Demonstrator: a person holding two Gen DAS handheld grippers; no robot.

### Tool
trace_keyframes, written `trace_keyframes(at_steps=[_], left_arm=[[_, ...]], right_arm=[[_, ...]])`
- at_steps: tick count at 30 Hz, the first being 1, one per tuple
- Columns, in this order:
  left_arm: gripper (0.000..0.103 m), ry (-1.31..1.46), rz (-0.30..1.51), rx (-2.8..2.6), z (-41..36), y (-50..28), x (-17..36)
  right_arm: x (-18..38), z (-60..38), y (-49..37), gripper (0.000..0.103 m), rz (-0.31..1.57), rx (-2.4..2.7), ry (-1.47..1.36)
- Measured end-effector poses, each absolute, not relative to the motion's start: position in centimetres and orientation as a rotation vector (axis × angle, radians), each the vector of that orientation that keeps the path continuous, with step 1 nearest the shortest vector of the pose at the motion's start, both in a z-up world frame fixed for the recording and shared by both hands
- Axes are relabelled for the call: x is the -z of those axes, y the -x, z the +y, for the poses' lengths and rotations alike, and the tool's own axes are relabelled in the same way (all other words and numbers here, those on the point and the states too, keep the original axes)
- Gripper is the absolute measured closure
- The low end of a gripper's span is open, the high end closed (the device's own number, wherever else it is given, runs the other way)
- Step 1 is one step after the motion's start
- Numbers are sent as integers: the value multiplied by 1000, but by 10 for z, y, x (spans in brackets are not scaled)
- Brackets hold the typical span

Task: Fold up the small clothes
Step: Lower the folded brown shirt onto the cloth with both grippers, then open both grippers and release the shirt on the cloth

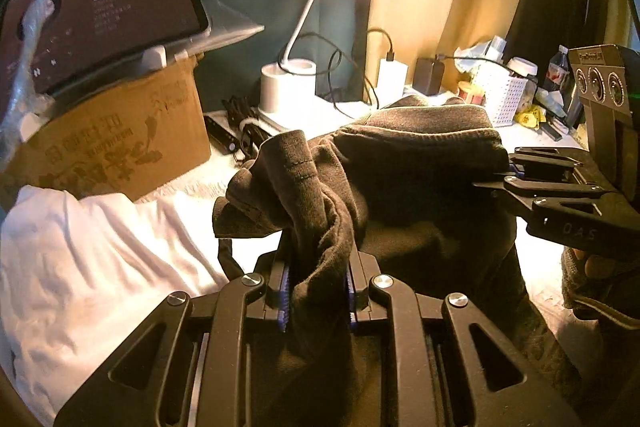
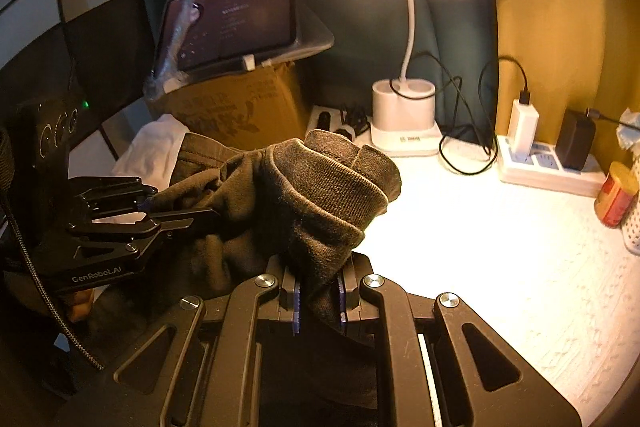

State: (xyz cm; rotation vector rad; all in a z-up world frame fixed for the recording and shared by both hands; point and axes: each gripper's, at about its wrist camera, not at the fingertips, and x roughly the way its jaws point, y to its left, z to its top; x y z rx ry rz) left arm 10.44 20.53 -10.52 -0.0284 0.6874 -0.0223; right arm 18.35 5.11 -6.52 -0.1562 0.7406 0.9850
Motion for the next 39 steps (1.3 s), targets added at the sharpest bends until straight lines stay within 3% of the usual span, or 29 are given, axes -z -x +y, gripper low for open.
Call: trace_keyframes(at_steps=[16,20,23,27,39], left_arm=[[83,101,830,27,224,-136,142],[79,135,859,18,230,-143,147],[78,151,870,17,234,-146,149],[76,163,875,11,235,-150,150],[75,207,864,-62,257,-169,149]], right_arm=[[117,67,-218,89,902,-961,163],[128,68,-229,89,948,-938,152],[132,67,-236,84,977,-936,125],[132,65,-246,71,986,-912,111],[132,70,-270,63,984,-896,104]])
